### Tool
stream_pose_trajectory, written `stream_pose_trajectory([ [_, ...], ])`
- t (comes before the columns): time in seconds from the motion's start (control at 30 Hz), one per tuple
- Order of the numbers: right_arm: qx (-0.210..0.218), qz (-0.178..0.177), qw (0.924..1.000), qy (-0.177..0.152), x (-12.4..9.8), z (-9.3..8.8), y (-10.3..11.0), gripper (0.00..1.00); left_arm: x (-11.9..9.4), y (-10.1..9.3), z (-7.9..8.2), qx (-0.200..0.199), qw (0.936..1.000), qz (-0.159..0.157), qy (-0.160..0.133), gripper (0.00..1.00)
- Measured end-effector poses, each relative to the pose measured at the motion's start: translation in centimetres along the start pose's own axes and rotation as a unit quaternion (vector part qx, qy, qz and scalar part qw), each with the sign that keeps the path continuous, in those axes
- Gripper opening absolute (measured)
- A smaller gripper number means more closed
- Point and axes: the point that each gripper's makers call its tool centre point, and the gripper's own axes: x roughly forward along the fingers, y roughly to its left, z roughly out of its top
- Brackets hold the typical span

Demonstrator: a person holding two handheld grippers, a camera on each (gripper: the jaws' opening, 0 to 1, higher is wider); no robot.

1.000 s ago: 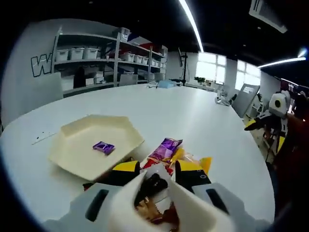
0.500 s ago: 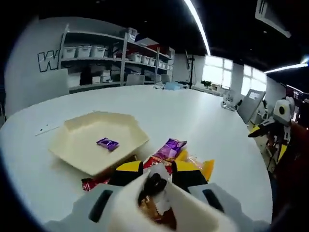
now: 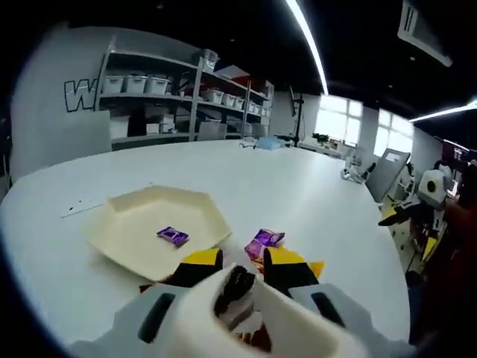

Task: Place the target food into the container with the food tongs after gripping and lifting it, then release it inside without dropping or visibly crushing the food.

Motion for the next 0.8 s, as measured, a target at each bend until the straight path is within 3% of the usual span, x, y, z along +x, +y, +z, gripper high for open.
stream_pose_trajectory([
  [0.3,0.001,-0.001,1.0,-0.001,-0.2,0.0,0.0,0.79,-0.4,1.4,2.5,0.006,0.9996,0.015,-0.024,0.2],
  [0.5,0.003,-0.004,1.0,-0.001,-0.4,-0.1,-0.1,0.79,0.1,3.4,4.1,0.008,0.9988,0.036,-0.033,0.2],
  [0.63,0.005,-0.006,1.0,0.001,-0.4,-0.2,-0.2,0.79,0.7,5.5,3.9,0.001,0.9966,0.077,-0.029,0.22],
  [0.73,0.006,-0.007,1.0,0.0,-0.4,-0.1,-0.5,0.79,0.7,5.6,4.9,-0.007,0.9947,0.084,-0.059,0.25],
  [0.8,0.006,-0.008,0.9999,-0.001,-0.5,-0.1,-0.5,0.79,0.6,5.0,5.2,-0.005,0.9954,0.074,-0.061,0.26],
])
